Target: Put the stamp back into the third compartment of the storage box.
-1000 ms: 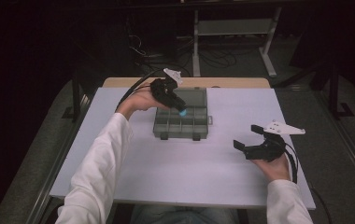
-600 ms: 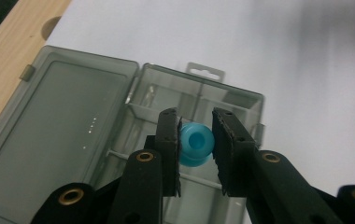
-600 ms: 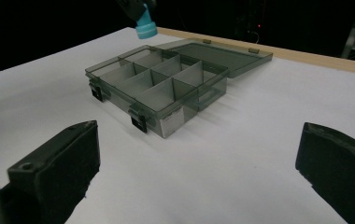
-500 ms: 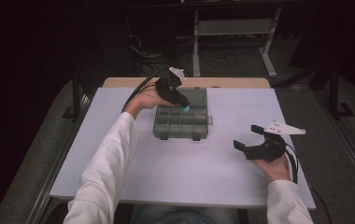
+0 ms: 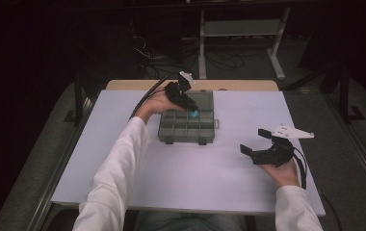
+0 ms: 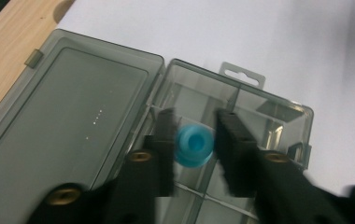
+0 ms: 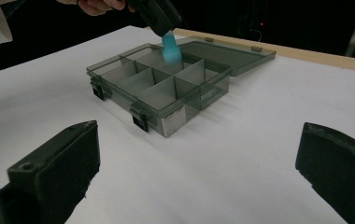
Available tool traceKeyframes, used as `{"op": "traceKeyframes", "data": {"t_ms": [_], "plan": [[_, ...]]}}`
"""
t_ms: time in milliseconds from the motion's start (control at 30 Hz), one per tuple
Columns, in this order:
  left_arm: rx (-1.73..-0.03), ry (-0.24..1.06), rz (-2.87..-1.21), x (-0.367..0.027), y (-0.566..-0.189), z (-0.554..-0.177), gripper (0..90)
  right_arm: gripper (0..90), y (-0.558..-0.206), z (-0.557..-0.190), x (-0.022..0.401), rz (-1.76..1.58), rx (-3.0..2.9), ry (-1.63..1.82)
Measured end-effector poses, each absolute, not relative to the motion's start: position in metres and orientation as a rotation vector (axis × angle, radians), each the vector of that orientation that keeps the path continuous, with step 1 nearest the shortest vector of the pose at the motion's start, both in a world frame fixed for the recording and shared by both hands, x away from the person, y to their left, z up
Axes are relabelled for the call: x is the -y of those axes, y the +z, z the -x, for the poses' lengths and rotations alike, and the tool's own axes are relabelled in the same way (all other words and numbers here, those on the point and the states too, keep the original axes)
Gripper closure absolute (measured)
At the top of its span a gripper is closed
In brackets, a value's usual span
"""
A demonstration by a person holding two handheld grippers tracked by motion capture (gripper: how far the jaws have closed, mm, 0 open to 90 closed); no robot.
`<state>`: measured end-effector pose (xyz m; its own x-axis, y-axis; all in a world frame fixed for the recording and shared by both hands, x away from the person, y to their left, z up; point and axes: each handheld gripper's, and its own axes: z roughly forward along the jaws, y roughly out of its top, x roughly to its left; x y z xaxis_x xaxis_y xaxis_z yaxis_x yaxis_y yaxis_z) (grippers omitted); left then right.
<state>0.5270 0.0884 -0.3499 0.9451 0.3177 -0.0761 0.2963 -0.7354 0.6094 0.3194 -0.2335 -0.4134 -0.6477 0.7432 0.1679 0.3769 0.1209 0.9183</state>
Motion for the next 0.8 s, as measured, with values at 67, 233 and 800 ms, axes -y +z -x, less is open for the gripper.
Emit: {"op": "traceKeyframes", "data": {"t_ms": [67,233,800], "plan": [[-0.435,0.033,-2.419,-0.09,-0.348,-0.526,50.6,0.0,-0.414,-0.32,0.234,-1.088,-2.075,1.534],[-0.427,0.011,-2.398,-0.093,-0.342,-0.522,28.3,0.0,-0.414,-0.319,0.234,-1.094,-2.071,1.538],[-0.406,0.092,-2.384,-0.109,-0.339,-0.502,0.0,0.0,-0.414,-0.319,0.233,-1.096,-2.076,1.53]]}}
